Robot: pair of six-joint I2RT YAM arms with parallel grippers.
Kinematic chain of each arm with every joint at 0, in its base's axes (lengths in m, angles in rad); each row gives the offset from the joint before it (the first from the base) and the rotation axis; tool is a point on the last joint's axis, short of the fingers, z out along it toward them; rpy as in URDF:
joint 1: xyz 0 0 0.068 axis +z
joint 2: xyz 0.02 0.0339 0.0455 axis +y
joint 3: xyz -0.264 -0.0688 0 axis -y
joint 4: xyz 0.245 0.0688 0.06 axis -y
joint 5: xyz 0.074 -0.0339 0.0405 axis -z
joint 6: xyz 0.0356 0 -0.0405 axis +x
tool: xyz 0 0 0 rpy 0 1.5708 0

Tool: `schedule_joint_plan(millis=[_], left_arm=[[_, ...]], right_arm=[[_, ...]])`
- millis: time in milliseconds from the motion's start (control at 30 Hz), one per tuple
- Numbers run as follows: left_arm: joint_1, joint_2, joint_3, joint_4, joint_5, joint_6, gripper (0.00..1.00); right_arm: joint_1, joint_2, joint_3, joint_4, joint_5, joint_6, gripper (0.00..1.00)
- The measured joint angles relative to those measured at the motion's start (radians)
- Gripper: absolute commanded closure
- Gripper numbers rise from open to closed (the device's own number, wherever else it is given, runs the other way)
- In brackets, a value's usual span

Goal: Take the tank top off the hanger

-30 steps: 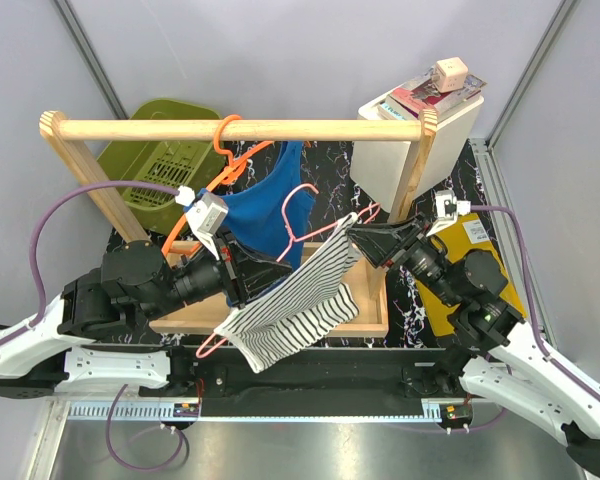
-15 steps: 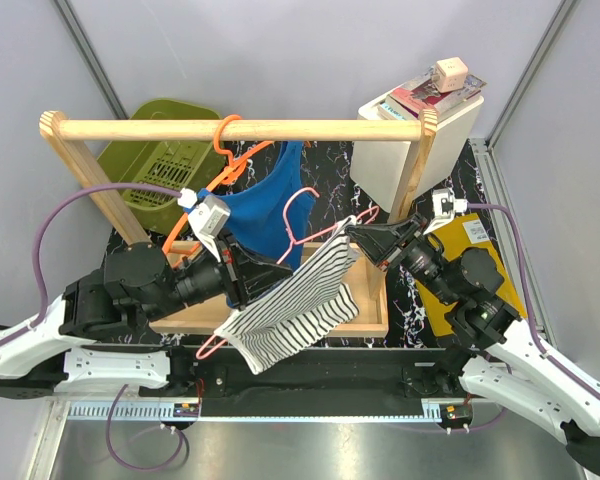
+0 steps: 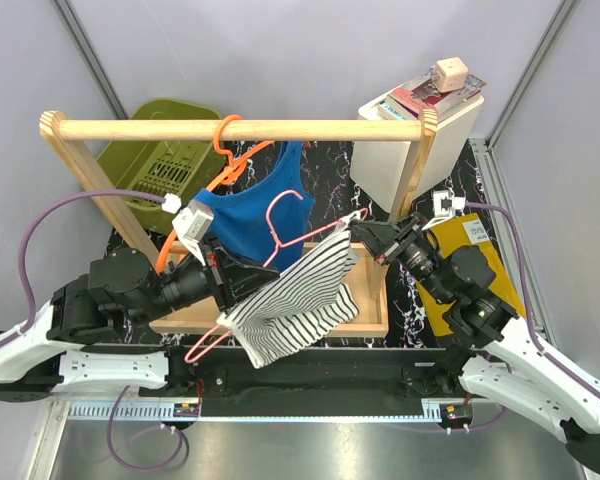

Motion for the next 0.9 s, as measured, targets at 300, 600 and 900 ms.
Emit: schedule_joint_plan(millis=[300, 600, 900], left_arm=[[0.000, -0.117, -0.061, -0.026, -0.006, -0.039, 1.00], [0.000, -0.143, -0.061, -0.032, -0.030, -0.040, 1.00], [0.000, -0.126, -0.058, -0.041, -0.039, -0.036, 1.00]], right_arm=[[0.005, -0.049, 0.000, -0.119, 0.164, 0.039, 1.00], [0.016, 0.011, 0.000, -0.125, 0.173, 0.078, 1.00], [0.018, -0.018, -0.005, -0.182, 0.213, 0.082, 1.00]])
